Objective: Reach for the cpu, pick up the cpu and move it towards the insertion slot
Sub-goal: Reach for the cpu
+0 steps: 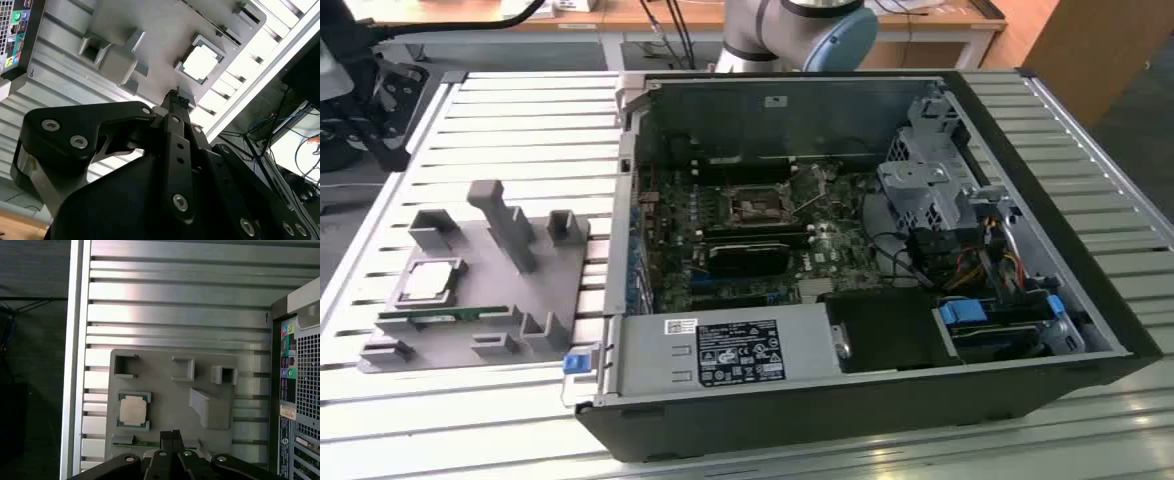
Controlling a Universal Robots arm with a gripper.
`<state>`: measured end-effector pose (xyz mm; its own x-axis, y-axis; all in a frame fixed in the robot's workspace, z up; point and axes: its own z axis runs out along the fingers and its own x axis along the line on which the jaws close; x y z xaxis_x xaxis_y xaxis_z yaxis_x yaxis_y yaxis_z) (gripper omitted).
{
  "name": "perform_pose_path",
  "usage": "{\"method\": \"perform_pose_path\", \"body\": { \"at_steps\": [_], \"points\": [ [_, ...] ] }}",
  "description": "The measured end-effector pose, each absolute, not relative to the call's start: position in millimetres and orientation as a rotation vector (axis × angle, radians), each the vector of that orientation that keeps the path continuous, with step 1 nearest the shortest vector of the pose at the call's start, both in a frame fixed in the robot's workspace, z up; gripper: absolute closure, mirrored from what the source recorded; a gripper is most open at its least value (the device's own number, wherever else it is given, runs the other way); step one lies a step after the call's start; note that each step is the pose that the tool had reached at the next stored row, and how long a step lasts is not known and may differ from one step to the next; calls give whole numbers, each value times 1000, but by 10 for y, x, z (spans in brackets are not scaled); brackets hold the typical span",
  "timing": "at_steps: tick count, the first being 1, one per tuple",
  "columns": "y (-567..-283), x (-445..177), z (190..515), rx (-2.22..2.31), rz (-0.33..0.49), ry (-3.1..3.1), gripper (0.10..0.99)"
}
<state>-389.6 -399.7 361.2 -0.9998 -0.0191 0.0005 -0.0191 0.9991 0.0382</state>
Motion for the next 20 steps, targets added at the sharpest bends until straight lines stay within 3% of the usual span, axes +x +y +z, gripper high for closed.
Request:
{"method": "perform_pose_path", "body": {
  "at_steps": [20],
  "points": [
    [-4015, -4174, 3547, 31, -55, -3140, 980]
  ]
}}
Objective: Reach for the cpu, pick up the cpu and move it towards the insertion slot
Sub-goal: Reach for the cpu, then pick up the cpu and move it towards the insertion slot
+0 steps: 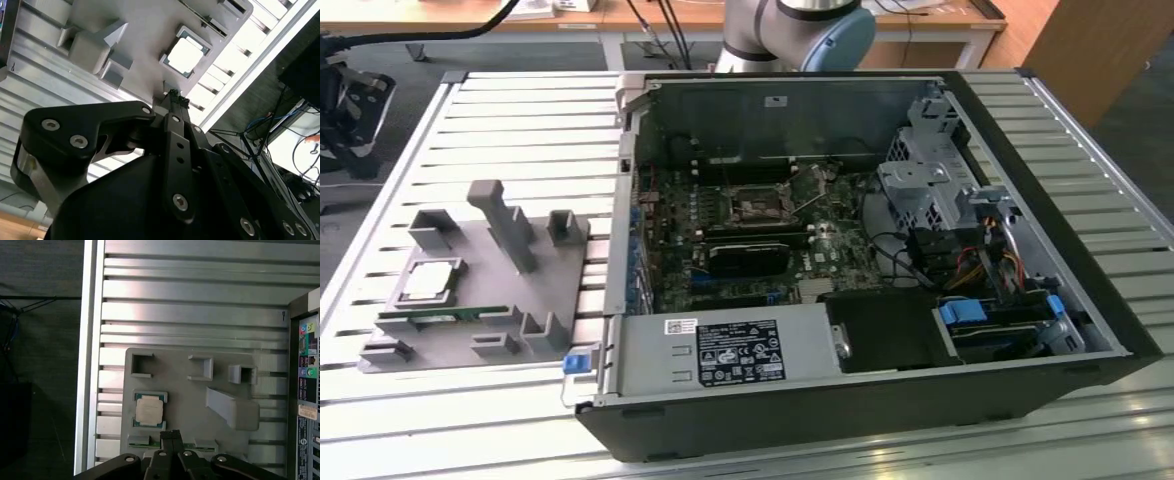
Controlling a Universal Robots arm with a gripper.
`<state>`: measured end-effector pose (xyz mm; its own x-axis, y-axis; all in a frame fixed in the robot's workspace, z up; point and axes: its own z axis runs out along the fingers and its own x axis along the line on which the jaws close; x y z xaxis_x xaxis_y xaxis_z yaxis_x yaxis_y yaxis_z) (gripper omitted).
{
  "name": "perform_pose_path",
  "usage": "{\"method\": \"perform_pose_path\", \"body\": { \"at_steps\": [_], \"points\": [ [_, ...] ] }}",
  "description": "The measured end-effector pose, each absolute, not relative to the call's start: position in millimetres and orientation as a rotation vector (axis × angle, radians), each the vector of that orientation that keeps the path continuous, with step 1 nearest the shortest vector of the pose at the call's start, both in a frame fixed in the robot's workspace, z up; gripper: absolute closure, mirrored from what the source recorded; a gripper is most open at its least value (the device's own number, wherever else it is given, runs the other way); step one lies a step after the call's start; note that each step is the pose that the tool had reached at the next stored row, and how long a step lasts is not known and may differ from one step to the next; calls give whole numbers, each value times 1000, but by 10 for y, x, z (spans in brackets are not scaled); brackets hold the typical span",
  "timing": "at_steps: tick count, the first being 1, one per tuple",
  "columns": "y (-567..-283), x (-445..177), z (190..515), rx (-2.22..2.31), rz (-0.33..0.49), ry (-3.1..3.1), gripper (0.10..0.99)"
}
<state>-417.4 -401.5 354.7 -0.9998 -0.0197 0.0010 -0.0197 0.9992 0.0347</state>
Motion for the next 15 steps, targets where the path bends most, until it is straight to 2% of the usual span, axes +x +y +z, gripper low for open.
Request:
{"method": "perform_pose_path", "body": {
  "at_steps": [2, 3, 4, 6, 7, 9, 10, 11, 12, 13, 14, 15],
  "points": [
    [-4018, -4184, 3520, 31, -49, -3139, 973],
    [-4020, -4188, 3503, 31, -49, -3138, 918],
    [-4022, -4193, 3485, 31, -49, -3138, 918],
    [-4023, -4204, 3449, 31, -48, -3137, 792],
    [-4023, -4211, 3431, 29, -48, -3137, 792],
    [-4026, -4221, 3393, 28, -48, -3137, 675],
    [-4028, -4225, 3375, 27, -48, -3136, 675],
    [-4030, -4229, 3357, 27, -48, -3136, 620],
    [-4032, -4233, 3340, 27, -48, -3135, 620],
    [-4033, -4237, 3321, 27, -48, -3135, 561],
    [-4035, -4240, 3303, 27, -48, -3134, 561],
    [-4036, -4242, 3285, 27, -48, -3133, 498]
  ]
}}
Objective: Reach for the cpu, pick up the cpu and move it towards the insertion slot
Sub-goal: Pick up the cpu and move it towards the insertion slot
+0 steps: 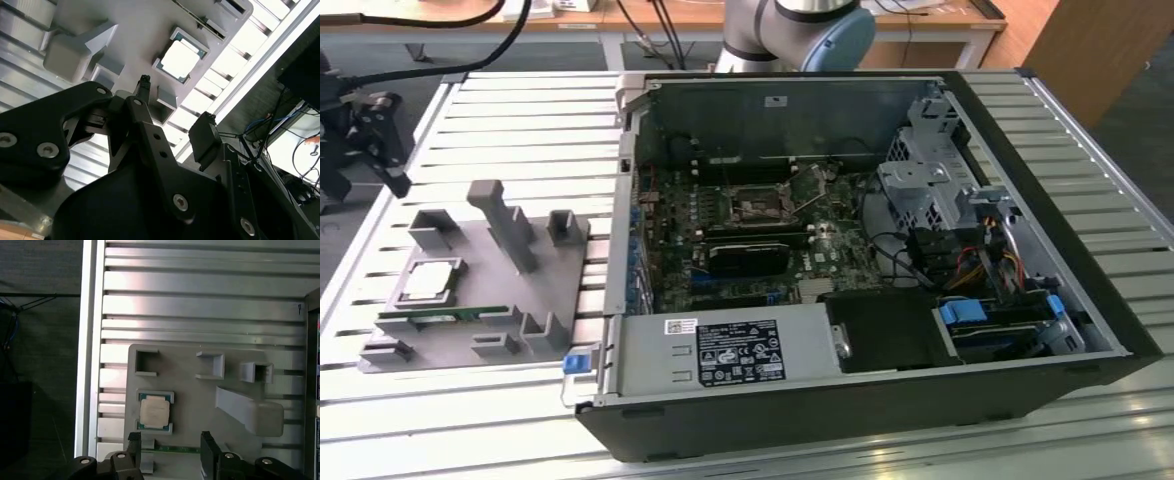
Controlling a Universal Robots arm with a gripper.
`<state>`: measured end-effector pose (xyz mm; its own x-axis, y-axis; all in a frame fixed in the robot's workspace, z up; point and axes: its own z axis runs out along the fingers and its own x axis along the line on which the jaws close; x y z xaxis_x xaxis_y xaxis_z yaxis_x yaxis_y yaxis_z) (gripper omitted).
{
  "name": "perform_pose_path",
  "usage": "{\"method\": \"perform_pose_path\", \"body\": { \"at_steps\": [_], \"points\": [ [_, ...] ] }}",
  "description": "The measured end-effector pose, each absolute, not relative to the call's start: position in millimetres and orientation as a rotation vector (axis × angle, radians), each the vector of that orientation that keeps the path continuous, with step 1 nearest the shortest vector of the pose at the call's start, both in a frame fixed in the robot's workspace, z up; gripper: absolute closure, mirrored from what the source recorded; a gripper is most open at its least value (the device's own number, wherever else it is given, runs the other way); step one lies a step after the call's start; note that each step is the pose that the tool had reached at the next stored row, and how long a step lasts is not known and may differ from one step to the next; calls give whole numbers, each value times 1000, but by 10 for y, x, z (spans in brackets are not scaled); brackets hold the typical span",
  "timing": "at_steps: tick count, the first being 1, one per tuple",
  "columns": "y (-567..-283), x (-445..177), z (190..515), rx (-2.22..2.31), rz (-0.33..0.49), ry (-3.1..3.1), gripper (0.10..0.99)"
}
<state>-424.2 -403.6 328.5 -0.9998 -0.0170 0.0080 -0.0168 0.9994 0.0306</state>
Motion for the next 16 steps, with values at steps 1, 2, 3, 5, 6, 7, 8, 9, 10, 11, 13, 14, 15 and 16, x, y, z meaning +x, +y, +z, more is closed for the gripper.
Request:
{"method": "perform_pose_path", "body": {
  "at_steps": [1, 2, 3, 5, 6, 7, 8, 9, 10, 11, 13, 14, 15, 16],
  "points": [
    [-4037, -4243, 3266, 26, -48, -3132, 498],
    [-4039, -4243, 3249, 26, -48, -3130, 498],
    [-4040, -4244, 3231, 27, -48, -3128, 498],
    [-4042, -4245, 3195, 26, -48, -3125, 498],
    [-4043, -4245, 3177, 26, -48, -3123, 498],
    [-4044, -4246, 3160, 26, -47, -3122, 498],
    [-4045, -4246, 3143, 26, -47, -3120, 498],
    [-4045, -4246, 3127, 26, -47, -3118, 498],
    [-4046, -4246, 3110, 26, -47, -3117, 498],
    [-4046, -4247, 3093, 26, -47, -3115, 498],
    [-4048, -4247, 3059, 26, -47, -3112, 498],
    [-4048, -4248, 3042, 26, -46, -3110, 498],
    [-4049, -4248, 3024, 26, -46, -3108, 498],
    [-4049, -4248, 3008, 26, -46, -3106, 498]
  ]
}}
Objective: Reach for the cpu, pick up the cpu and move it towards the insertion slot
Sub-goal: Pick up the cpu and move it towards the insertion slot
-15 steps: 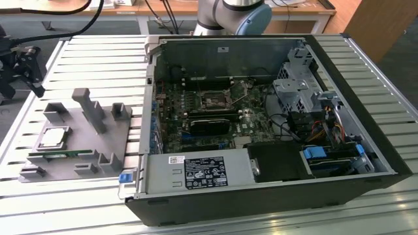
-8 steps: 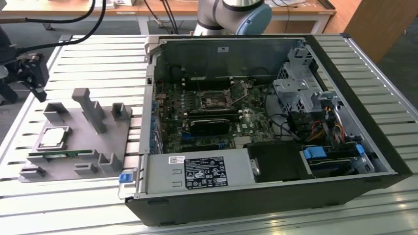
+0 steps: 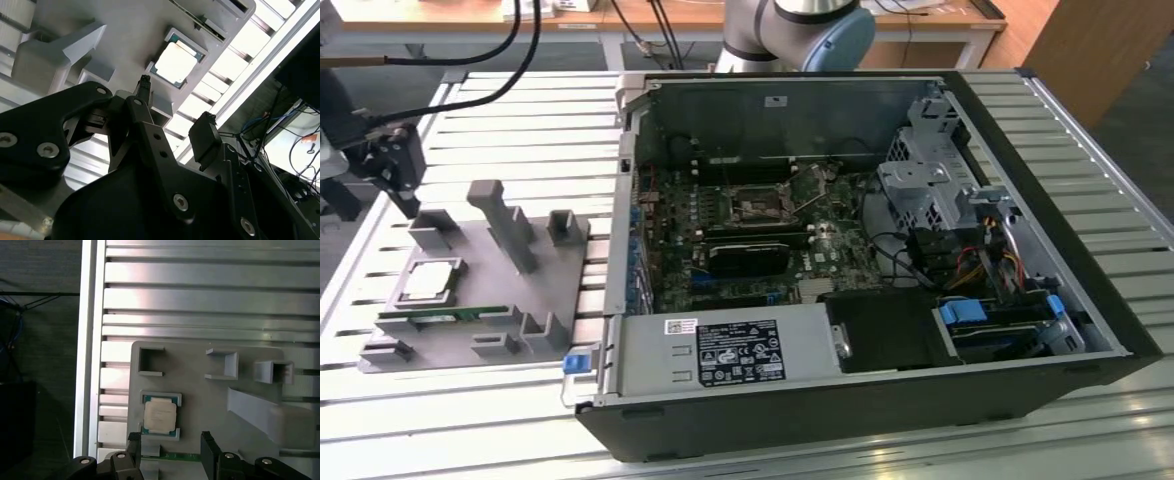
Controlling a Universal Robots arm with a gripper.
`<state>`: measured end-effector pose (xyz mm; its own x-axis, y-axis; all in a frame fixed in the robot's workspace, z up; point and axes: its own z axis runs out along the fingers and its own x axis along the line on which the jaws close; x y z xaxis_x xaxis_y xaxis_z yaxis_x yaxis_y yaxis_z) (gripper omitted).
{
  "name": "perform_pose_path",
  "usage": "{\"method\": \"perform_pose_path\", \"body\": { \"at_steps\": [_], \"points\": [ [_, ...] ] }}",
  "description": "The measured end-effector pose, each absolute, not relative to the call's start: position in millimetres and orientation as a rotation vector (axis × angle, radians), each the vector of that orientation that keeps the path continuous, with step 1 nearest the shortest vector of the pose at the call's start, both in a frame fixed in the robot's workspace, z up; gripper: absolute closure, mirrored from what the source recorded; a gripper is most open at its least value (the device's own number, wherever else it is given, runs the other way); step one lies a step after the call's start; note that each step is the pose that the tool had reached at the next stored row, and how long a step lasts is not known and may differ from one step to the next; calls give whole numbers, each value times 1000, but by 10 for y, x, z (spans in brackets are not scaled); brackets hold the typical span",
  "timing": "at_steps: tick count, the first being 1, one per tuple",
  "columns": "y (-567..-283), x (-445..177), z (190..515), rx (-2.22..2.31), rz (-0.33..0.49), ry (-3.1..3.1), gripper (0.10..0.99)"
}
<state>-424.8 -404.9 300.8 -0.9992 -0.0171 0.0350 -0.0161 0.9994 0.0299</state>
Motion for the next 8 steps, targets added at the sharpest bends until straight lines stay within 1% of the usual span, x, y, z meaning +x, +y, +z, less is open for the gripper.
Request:
{"method": "perform_pose_path", "body": {
  "at_steps": [8],
  "points": [
    [-4053, -4248, 2873, 25, -46, -3090, 498]
  ]
}}
